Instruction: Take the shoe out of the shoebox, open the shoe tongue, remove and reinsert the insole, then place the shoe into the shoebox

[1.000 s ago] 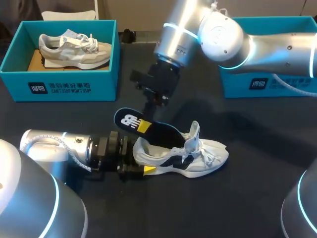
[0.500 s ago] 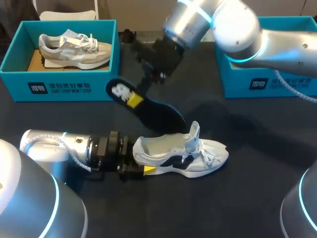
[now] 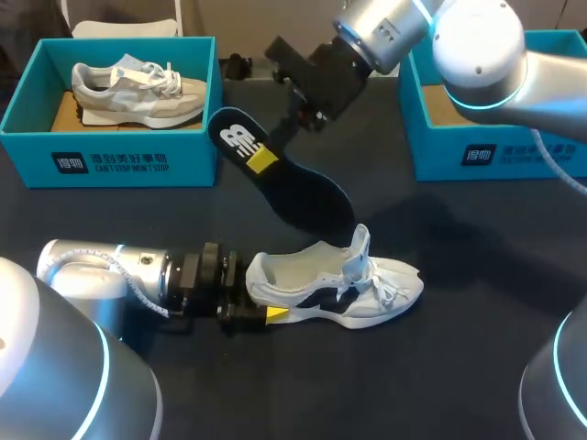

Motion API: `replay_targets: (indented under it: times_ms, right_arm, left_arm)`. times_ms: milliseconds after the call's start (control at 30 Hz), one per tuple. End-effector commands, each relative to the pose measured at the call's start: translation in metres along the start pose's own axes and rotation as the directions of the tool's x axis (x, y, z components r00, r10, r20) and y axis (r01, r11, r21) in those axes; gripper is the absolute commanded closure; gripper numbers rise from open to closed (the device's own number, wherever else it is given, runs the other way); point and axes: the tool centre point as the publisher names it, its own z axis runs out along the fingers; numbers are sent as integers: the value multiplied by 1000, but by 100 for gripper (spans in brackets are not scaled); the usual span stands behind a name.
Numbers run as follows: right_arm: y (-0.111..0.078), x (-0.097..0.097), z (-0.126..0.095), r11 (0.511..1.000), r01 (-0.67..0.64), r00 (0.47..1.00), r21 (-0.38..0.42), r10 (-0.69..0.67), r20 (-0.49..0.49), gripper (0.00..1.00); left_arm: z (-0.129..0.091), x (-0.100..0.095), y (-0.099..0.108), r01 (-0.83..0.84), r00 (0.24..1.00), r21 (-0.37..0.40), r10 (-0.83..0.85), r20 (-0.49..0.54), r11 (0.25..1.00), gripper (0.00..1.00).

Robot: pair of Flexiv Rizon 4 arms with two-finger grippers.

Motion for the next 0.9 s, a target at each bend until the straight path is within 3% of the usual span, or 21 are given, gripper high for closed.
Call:
replay_targets:
  times_ms: [33,167,333,900]
  right_arm:
    - [17,16,-9,998,39,997,-50,-35,75,100]
    - [23,38,-35,993,68,992,-100,-57,112,100]
    - [25,52,-55,981,65,995,-181,-49,88,100]
    - [26,54,-58,977,77,996,-197,-65,64,100]
  left_arm:
    - [1,1,-1,0,1000,0,0,4,1000,100]
    - [1,1,-1,0,1000,0,0,4,1000,100]
    - [1,1,-1,0,1000,0,0,4,1000,100]
    - [1,1,-1,0,1000,0,0,4,1000,100]
